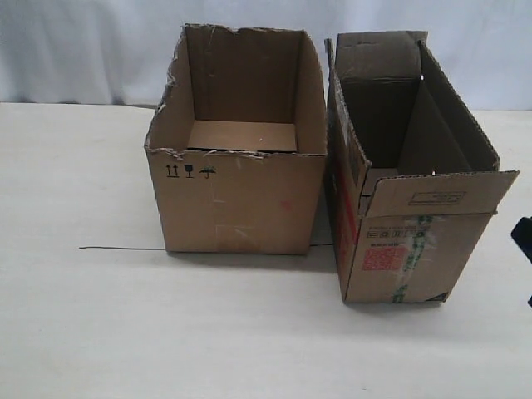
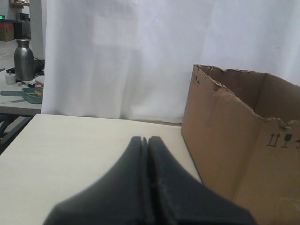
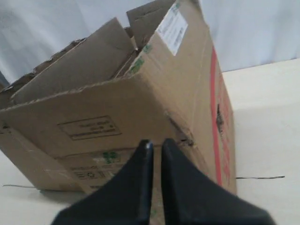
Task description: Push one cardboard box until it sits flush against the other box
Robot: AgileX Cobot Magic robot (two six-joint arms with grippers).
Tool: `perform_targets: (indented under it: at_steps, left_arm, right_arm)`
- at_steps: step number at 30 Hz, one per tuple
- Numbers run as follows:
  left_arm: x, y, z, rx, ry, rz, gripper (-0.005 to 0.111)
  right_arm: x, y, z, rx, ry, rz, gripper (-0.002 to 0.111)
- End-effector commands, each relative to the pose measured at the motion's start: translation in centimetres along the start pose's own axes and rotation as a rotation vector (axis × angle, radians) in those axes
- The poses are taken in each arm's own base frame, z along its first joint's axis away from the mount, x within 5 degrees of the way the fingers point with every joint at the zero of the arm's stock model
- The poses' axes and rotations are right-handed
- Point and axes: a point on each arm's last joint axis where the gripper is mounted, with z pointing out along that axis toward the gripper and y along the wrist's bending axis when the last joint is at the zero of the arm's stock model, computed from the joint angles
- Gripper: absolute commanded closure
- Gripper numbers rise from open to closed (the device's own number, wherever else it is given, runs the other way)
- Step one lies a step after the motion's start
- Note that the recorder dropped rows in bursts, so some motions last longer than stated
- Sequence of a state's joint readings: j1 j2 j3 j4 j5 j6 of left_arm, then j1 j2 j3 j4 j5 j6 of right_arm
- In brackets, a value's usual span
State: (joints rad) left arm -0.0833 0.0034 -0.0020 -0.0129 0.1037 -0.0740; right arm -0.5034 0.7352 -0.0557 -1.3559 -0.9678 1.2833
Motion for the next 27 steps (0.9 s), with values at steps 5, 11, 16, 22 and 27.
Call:
perform_targets:
  at_steps: [5, 11, 16, 22, 27]
  left_arm:
    - [0.0, 0.0, 0.0, 0.005, -0.007, -0.002, 0.107]
    - [0.0, 0.0, 0.0, 0.005, -0.007, -0.002, 0.107]
    - [0.0, 0.0, 0.0, 0.005, -0.007, -0.002, 0.107]
    - [0.0, 0.0, 0.0, 0.005, -0.007, -0.002, 0.107]
    - [0.0, 0.0, 0.0, 0.005, -0.007, -0.002, 0.107]
  right_arm:
    - [1.3, 0.8, -0.4, -0.049, 0.053, 0.023, 0.103]
    - [1.7, 1.0, -0.3, -0.078, 0.059, 0.017, 0.103]
    - [1.5, 0.6, 0.0, -0.080, 0.048, 0.035, 0.103]
    - [1.5, -0.1, 0.6, -0.089, 0.072, 0.070, 0.103]
    - [1.5, -0.6, 1.1, -0.123, 0.089, 0.109, 0.103]
